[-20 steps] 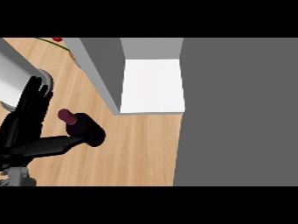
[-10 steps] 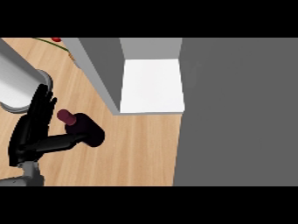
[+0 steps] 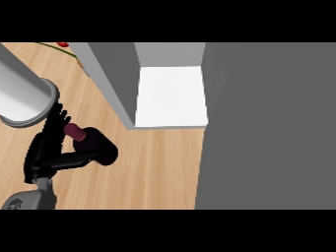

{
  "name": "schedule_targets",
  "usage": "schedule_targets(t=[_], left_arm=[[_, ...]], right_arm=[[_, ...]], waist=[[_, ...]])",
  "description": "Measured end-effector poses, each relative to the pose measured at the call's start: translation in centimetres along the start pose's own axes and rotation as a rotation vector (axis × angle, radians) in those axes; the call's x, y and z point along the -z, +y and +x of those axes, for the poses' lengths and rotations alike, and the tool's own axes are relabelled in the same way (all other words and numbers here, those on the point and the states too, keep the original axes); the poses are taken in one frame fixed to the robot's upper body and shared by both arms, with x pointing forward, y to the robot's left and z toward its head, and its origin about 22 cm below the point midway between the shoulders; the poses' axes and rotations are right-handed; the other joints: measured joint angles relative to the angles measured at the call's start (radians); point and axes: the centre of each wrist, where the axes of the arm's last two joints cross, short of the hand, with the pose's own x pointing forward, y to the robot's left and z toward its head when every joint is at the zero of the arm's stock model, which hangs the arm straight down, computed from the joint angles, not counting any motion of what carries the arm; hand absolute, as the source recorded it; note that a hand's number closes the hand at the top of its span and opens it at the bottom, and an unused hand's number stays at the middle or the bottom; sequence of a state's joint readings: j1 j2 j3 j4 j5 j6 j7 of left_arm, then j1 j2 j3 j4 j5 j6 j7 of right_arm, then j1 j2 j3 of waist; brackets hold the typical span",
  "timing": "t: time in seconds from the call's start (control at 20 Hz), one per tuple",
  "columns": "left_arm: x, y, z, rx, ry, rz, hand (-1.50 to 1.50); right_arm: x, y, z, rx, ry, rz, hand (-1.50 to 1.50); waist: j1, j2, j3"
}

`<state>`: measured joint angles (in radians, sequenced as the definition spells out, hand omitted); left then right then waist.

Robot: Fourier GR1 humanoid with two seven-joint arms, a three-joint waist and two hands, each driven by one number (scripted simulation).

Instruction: Pick up the wine, place it into the cabinet and close the cabinet

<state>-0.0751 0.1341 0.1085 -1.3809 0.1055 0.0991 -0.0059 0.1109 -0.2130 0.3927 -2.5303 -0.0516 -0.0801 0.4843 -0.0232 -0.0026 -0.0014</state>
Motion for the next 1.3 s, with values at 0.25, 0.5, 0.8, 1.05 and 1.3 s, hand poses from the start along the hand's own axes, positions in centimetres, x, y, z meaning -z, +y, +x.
schedule_targets(t=[0.25,0.5,0.8,1.05,1.3], left_arm=[[0.3,0.3,-2.3,-0.013,0.017,-0.031,-1.50],[-0.1,-0.1,-4.8,-0.022,0.028,-0.054,-1.50],[-0.6,-1.2,-6.7,-0.034,0.042,-0.070,-1.50],[-0.6,-1.0,-8.6,-0.108,0.046,-0.046,-1.50],[-0.3,-1.2,-9.4,-0.178,0.041,-0.023,-1.50]], right_arm=[[-0.1,-0.1,-0.1,-0.006,-0.004,-0.006,-1.50],[0.0,0.0,0.0,-0.005,-0.011,0.001,-1.50],[0.0,0.1,-0.1,0.003,-0.016,-0.001,-1.50],[-0.1,-0.1,-0.2,-0.011,-0.017,-0.002,-1.50],[-0.3,0.1,-0.3,0.000,-0.006,0.007,-1.50]], waist=[[0.000,0.000,0.000],[0.002,0.000,0.000],[0.005,0.000,0.001],[0.002,0.001,0.000],[0.002,0.000,0.000]])
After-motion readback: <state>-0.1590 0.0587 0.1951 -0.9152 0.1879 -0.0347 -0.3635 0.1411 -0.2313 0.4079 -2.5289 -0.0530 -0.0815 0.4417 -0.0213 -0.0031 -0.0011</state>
